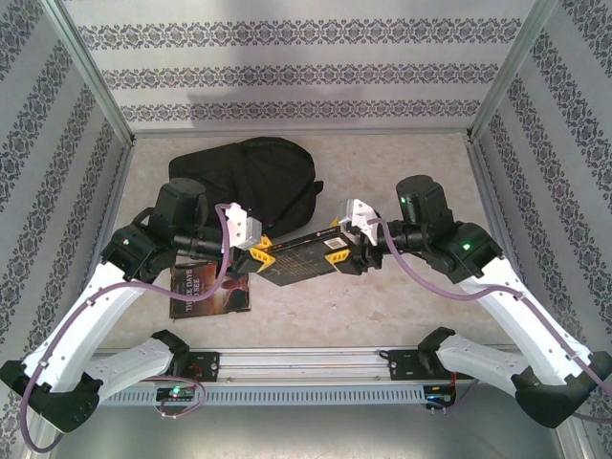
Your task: Pack the student bag
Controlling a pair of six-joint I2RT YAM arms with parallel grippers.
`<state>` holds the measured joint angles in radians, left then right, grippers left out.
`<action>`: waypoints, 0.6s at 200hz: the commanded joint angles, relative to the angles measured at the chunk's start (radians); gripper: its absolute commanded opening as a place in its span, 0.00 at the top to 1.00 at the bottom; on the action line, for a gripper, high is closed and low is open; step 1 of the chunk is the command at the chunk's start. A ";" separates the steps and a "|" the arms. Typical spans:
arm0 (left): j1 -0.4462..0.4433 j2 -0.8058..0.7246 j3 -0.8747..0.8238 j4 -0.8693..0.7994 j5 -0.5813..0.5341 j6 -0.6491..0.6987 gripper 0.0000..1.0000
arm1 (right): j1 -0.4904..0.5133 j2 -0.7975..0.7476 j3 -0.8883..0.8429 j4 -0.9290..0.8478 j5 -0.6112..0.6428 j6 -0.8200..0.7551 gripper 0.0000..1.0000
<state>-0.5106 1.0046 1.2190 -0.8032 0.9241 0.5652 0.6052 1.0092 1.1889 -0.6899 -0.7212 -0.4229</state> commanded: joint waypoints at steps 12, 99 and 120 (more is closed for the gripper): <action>-0.013 0.007 0.034 0.051 0.038 0.045 1.00 | -0.001 -0.002 -0.001 0.020 -0.043 0.014 0.78; -0.002 0.044 -0.018 0.283 -0.270 -0.337 0.37 | -0.194 -0.118 -0.145 0.289 0.020 0.512 1.00; -0.001 0.095 0.012 0.318 -0.419 -0.522 0.28 | -0.217 -0.114 -0.122 0.141 0.321 0.657 1.00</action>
<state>-0.5152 1.0508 1.2030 -0.5797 0.7055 0.3367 0.4248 0.9115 1.0466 -0.5644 -0.7383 -0.0555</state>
